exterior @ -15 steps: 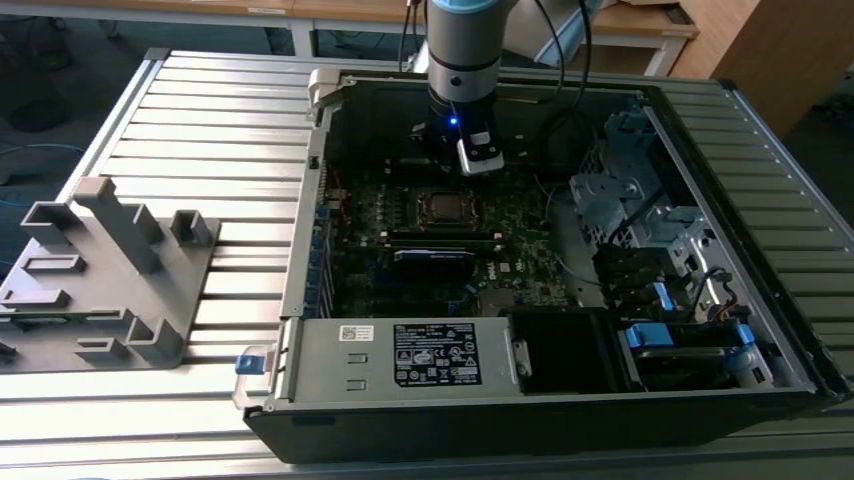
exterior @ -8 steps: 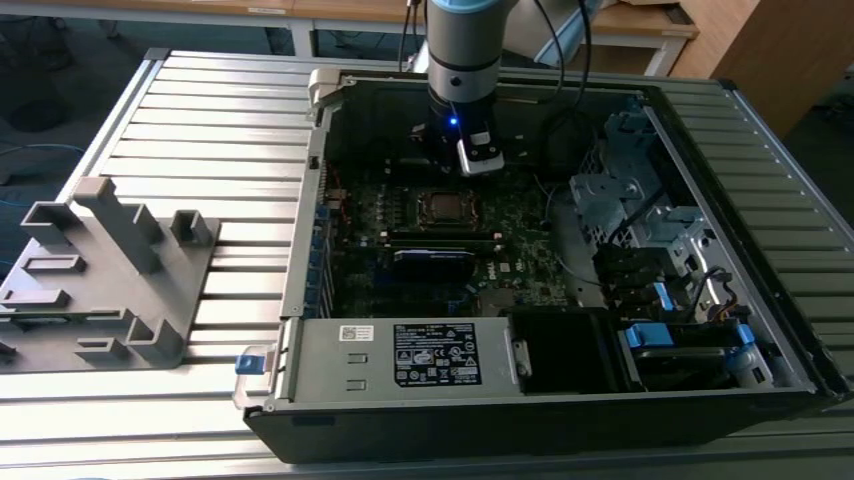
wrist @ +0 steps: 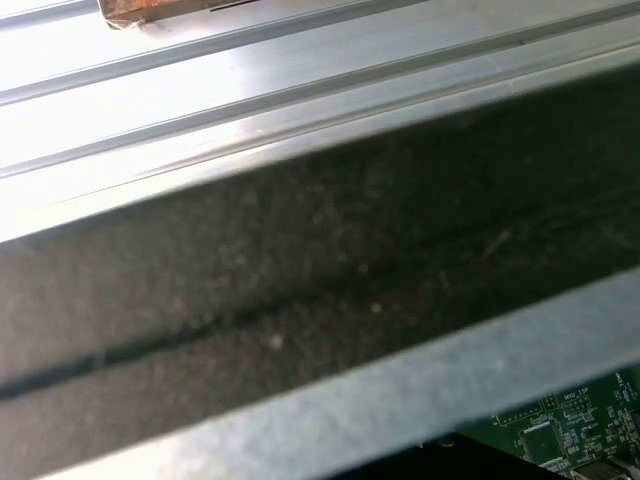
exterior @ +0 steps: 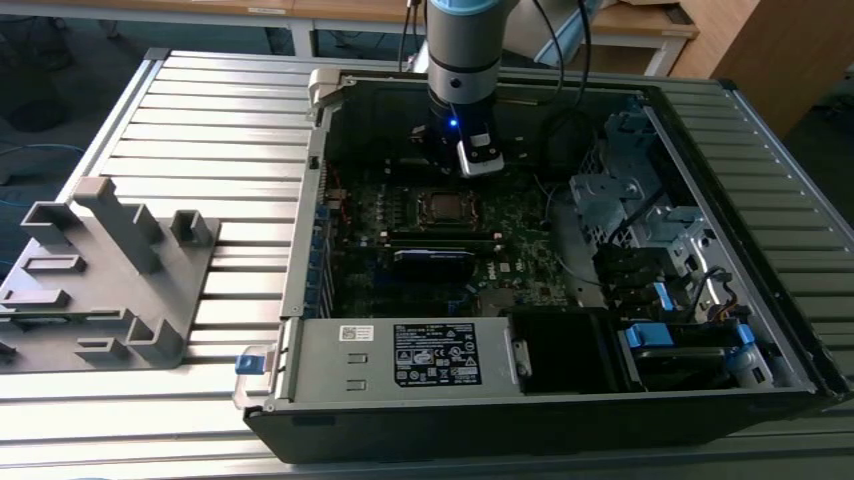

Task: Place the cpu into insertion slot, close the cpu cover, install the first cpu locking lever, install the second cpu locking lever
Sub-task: 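Install the first cpu locking lever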

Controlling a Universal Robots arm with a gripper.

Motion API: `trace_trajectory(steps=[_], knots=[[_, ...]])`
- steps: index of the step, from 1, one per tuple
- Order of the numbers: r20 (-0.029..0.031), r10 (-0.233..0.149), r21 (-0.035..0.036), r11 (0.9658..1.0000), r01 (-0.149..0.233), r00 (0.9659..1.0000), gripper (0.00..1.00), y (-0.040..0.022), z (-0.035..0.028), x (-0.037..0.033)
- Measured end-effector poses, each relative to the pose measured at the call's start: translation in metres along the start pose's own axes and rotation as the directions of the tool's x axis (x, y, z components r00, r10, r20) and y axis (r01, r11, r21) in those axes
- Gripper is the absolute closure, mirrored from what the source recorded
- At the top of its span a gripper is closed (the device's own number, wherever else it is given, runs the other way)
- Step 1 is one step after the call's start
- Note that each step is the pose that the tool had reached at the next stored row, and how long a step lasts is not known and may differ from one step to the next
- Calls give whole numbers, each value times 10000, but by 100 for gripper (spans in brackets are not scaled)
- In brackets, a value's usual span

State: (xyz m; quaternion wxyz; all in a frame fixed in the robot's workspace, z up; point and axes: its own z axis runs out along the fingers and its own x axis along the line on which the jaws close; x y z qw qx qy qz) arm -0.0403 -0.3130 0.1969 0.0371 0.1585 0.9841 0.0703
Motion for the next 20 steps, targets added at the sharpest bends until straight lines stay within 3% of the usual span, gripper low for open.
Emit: trace_trajectory(steps=[14,20], knots=[[-4,3,-11,10000,-3,10000,90,9,-47,2],[-21,13,-68,10000,-13,10000,90,14,-46,22]])
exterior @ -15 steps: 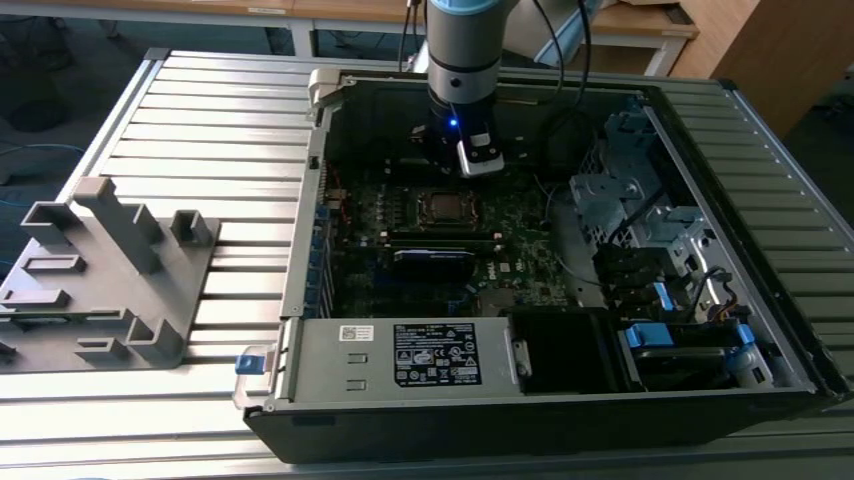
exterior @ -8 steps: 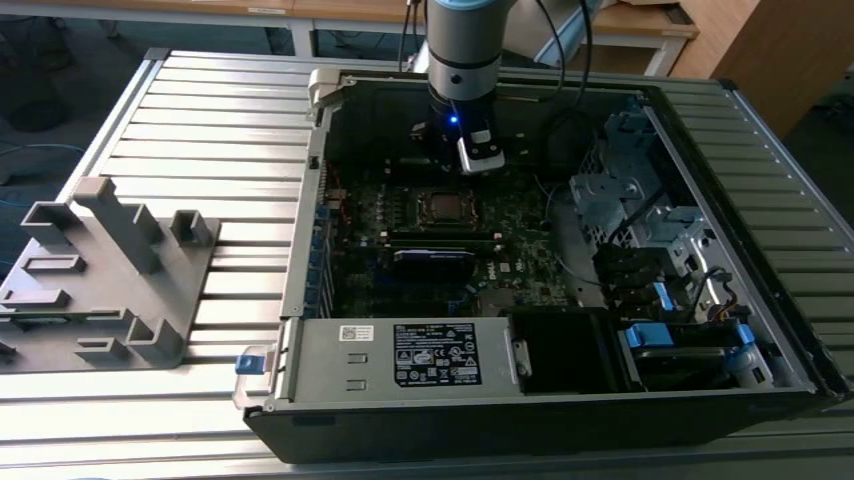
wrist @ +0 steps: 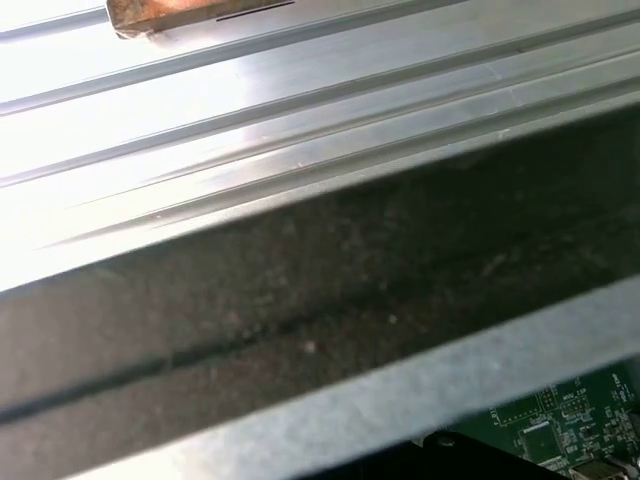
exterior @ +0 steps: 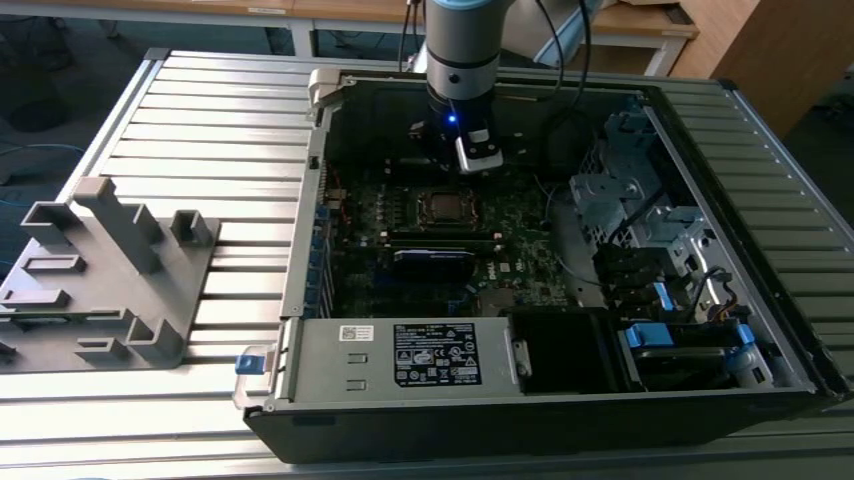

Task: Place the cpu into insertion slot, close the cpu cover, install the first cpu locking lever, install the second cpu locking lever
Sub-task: 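Install the first cpu locking lever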

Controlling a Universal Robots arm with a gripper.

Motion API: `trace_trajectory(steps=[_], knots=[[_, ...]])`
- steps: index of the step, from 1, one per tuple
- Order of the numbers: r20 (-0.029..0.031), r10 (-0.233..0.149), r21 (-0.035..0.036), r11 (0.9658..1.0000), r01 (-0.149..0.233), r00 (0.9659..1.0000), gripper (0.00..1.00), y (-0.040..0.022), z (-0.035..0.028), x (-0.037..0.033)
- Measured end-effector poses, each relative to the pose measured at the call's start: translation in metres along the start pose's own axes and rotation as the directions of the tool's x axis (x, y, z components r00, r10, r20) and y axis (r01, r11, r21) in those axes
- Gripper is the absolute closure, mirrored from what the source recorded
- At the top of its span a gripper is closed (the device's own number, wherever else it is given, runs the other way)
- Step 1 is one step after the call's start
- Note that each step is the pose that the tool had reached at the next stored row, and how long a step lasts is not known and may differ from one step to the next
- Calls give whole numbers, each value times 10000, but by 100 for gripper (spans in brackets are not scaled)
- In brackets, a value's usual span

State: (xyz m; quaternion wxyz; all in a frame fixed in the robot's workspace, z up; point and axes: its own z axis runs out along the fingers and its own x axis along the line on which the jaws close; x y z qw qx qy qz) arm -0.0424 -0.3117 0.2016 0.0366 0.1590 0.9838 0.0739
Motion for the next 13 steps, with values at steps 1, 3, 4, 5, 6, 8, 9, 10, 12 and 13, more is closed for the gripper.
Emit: trace_trajectory(steps=[1,3,4,5,6,8,9,10,12,13], knots=[[-6,2,-16,10000,-2,10000,90,-1,-1,2],[-7,3,-24,10000,-3,10000,90,0,0,2],[-8,3,-25,10000,-3,10000,90,0,0,2],[-7,4,-26,10000,-4,10000,90,0,1,2],[-7,4,-26,10000,-4,10000,90,-1,1,2],[-7,3,-20,10000,-3,10000,90,-1,3,2],[-6,3,-16,10000,-3,10000,90,-1,4,2],[-3,3,-10,10000,-3,10000,90,0,4,-1],[7,-1,20,10000,1,10000,90,0,6,-8],[14,-3,39,10000,3,10000,90,0,7,-12]])
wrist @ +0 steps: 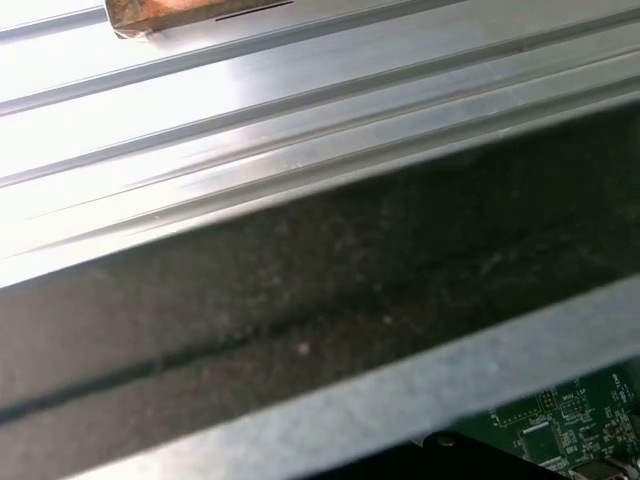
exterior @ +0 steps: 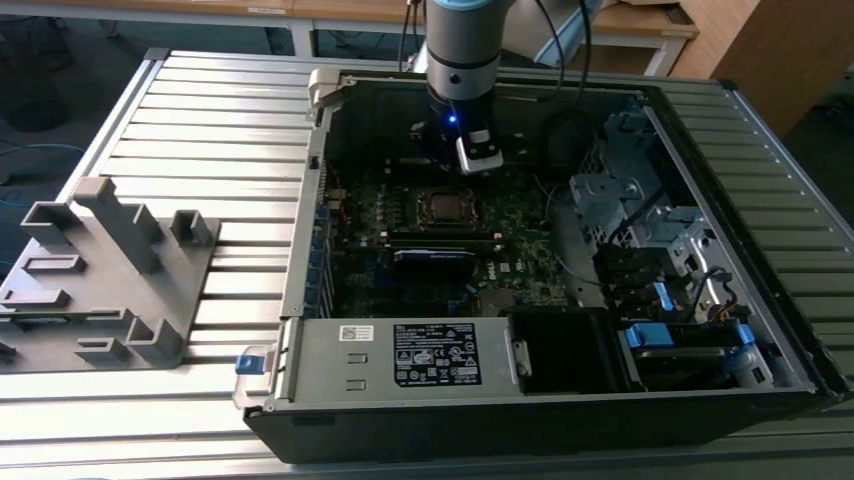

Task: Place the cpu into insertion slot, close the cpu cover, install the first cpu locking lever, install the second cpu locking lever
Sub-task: 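Install the first cpu locking lever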

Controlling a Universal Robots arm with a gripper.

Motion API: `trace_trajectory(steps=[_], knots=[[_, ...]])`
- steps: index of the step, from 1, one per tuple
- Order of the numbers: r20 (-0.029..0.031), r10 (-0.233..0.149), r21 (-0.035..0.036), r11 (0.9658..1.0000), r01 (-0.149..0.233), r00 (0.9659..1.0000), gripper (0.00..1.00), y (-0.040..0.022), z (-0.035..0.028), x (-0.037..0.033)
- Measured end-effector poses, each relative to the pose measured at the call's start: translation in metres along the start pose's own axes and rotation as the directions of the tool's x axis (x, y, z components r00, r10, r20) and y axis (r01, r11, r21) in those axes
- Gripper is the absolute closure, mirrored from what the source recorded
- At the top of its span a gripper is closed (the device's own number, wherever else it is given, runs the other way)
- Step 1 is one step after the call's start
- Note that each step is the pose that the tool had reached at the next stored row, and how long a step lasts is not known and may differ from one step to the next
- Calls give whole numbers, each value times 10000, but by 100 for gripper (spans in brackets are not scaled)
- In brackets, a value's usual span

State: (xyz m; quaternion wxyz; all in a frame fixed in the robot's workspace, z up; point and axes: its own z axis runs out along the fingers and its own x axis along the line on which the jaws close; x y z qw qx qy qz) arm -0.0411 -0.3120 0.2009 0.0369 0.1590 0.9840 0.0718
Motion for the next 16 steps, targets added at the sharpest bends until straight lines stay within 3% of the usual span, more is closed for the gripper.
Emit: trace_trajectory(steps=[11,16], knots=[[62,-19,194,9998,18,10000,90,-3,29,-14],[106,-35,336,9994,31,9999,90,-4,41,-14]])
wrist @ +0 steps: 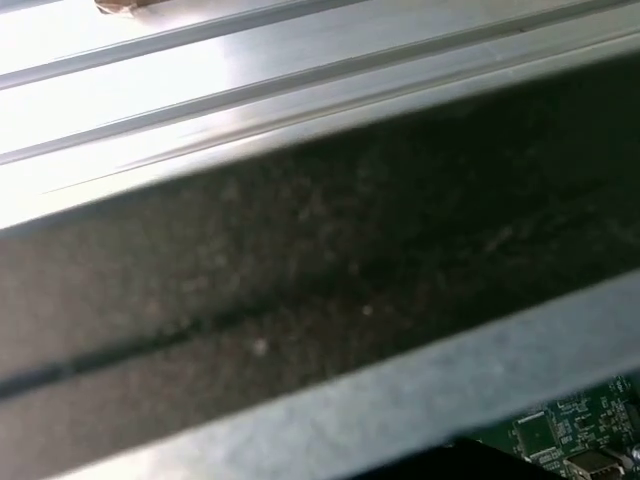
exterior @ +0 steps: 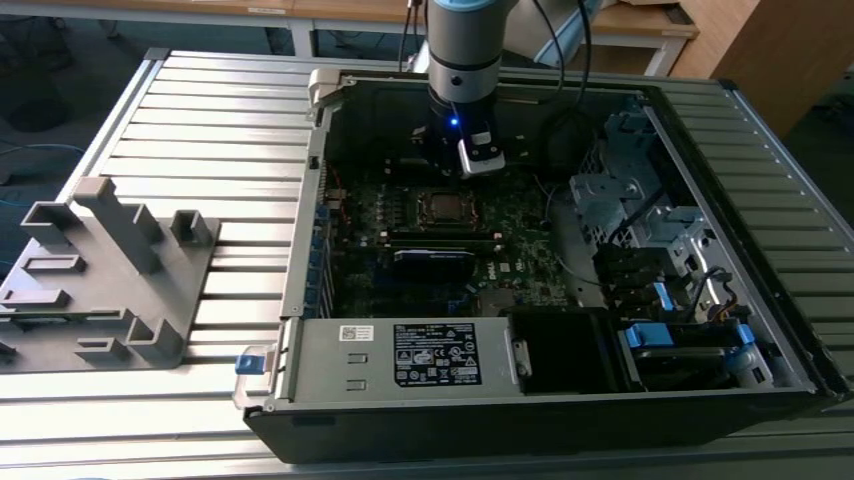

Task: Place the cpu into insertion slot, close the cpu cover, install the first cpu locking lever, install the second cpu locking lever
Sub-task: 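Install the first cpu locking lever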

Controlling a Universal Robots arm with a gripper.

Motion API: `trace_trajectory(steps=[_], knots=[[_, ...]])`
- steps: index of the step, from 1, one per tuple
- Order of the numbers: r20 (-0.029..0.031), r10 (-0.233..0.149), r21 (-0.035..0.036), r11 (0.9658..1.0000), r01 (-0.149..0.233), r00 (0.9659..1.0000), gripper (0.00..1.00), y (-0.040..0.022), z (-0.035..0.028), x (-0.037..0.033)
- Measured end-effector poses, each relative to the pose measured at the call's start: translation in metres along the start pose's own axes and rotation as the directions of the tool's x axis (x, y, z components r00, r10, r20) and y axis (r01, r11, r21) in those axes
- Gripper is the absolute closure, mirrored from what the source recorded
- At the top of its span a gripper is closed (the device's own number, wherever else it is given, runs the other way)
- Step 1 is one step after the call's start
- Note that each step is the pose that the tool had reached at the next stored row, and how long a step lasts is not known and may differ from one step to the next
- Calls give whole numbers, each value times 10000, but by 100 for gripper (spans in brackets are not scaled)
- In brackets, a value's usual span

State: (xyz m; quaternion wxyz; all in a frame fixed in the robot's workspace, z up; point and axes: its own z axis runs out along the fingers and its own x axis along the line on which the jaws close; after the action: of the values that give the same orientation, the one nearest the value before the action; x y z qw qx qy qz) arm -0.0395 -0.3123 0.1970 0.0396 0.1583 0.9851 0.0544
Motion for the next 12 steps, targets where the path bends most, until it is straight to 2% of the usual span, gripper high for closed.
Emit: trace_trajectory(steps=[5,12], knots=[[4,-1,3,10000,1,10000,90,0,-3,-1],[-1,0,-10,10000,0,10000,90,6,-39,-2]])
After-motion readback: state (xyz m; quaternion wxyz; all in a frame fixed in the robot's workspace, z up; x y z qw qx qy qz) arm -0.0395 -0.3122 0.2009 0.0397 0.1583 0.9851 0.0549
